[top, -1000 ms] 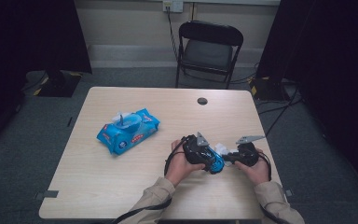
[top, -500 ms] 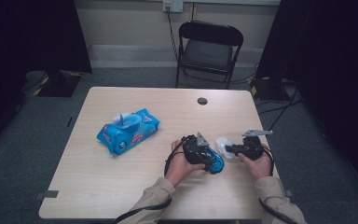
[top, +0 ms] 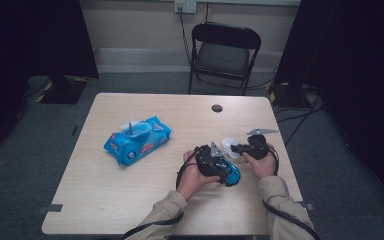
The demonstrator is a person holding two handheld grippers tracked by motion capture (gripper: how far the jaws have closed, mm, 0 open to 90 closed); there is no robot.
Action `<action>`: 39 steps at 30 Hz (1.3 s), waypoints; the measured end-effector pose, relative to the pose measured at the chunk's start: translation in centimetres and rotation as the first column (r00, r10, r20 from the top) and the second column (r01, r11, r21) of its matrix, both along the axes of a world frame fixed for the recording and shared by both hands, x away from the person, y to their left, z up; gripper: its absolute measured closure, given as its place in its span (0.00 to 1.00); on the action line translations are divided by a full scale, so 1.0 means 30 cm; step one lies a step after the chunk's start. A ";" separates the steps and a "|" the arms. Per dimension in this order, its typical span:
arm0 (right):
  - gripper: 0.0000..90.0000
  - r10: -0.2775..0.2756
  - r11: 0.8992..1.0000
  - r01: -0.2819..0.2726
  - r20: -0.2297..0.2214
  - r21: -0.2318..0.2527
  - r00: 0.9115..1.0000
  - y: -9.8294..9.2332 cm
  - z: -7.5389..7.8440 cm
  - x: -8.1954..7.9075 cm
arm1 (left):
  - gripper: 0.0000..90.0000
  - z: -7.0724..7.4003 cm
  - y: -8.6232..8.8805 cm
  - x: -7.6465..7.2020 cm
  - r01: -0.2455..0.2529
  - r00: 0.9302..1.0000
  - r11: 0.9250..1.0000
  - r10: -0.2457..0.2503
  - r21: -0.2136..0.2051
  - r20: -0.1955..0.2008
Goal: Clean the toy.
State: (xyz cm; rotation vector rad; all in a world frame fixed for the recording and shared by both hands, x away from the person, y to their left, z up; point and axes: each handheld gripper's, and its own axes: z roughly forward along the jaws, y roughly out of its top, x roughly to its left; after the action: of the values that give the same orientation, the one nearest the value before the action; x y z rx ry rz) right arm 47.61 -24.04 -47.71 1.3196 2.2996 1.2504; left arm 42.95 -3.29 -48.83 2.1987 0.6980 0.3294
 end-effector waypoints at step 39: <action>0.92 0.122 0.992 -0.123 -0.070 -0.019 0.990 0.030 -0.063 -0.041 | 0.00 0.004 -0.005 0.000 -0.002 1.000 1.000 0.002 0.010 -0.007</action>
State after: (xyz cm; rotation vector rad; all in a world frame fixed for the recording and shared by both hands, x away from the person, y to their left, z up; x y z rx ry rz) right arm 46.39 -23.14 -49.59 1.2495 2.4694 1.2283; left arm 42.95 -3.44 -48.72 2.2099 0.7034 0.3266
